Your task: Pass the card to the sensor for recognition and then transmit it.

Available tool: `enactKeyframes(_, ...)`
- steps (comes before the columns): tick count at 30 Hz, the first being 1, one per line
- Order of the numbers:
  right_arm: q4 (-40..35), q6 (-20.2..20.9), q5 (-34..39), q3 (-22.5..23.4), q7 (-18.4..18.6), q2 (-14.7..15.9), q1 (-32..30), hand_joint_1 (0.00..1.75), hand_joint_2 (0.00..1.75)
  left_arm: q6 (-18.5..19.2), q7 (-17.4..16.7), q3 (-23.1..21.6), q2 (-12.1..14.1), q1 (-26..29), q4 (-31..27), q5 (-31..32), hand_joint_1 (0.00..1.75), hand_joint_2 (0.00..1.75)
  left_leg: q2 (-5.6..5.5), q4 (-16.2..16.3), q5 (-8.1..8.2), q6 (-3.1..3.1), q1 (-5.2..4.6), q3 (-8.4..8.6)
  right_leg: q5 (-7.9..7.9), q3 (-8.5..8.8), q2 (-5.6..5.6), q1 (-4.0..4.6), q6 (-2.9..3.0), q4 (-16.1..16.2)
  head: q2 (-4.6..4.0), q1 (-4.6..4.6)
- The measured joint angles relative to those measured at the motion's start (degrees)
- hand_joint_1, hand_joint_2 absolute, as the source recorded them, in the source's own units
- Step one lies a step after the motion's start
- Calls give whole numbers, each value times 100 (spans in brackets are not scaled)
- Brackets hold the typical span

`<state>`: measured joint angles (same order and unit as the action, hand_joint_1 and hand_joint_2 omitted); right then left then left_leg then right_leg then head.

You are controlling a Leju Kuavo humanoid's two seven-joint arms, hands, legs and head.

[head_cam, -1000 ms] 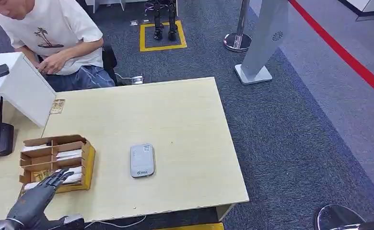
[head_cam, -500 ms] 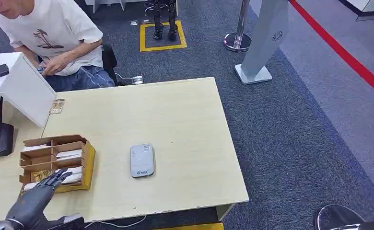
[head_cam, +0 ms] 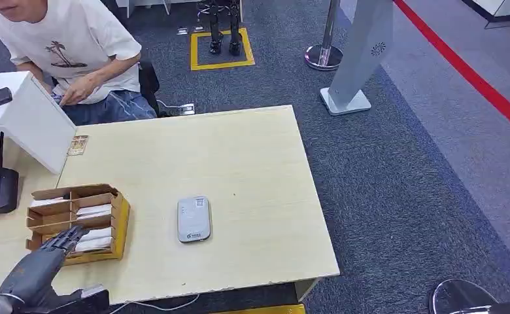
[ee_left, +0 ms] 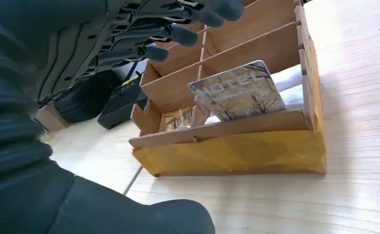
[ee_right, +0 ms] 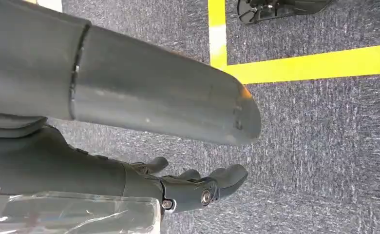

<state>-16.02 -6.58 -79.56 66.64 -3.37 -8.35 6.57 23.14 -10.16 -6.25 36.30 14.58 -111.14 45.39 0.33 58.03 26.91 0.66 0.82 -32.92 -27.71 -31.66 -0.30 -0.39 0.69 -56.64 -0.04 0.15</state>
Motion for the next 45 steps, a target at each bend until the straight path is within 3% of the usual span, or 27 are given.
enactKeyframes(45, 0, 0, -79, 0, -26, 0, 0, 0, 175, 241, -17, 15, -96, -113, 70, 212, 0, 175, 0, 0, 0, 0, 0, 0, 0, 0, 0, 0, 0, 0, 2, 2)
